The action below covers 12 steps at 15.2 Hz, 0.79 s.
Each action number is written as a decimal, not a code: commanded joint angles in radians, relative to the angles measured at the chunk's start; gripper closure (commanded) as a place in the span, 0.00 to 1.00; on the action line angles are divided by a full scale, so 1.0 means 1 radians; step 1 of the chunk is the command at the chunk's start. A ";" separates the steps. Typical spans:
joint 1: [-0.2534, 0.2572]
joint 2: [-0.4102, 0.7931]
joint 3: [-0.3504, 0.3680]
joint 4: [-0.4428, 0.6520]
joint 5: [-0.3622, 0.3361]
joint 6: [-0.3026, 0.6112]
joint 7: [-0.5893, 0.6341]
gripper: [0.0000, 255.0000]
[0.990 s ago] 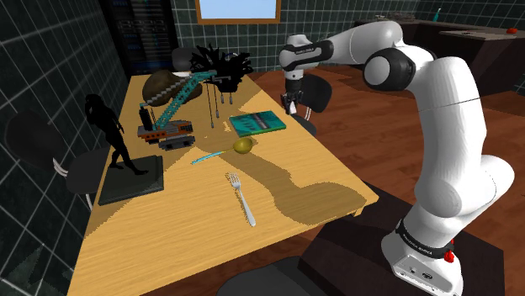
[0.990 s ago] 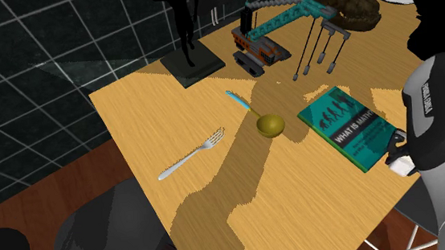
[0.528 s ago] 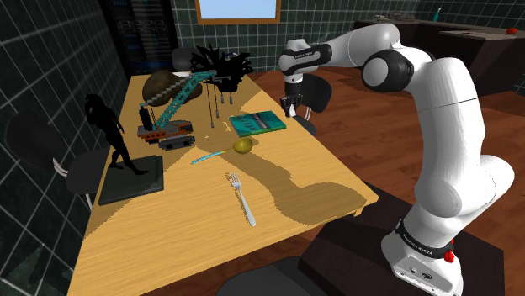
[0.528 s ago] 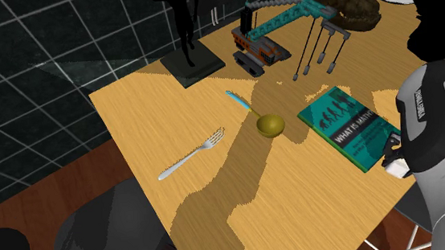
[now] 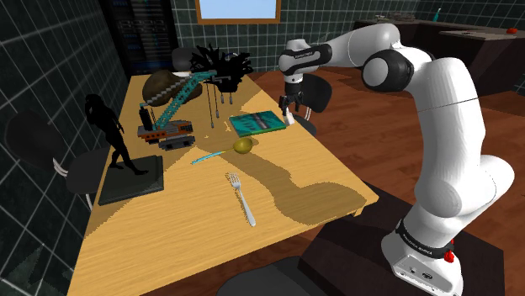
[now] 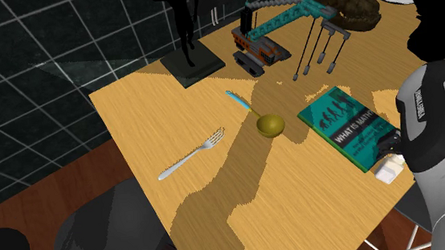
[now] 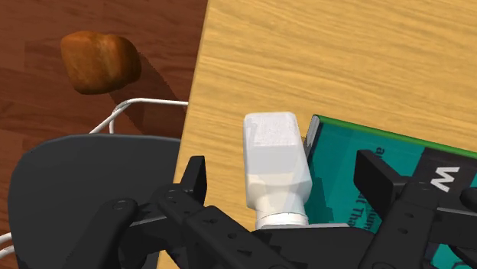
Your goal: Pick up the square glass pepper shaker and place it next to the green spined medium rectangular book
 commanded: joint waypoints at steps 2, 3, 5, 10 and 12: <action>0.000 -0.003 0.000 0.029 0.000 -0.032 0.000 0.00; 0.001 -0.004 0.000 0.061 0.001 -0.065 -0.001 0.00; 0.002 0.000 0.001 0.128 0.001 -0.127 -0.002 0.00; 0.002 0.000 0.001 0.128 0.001 -0.127 -0.002 0.00; 0.002 0.000 0.001 0.128 0.001 -0.127 -0.002 0.00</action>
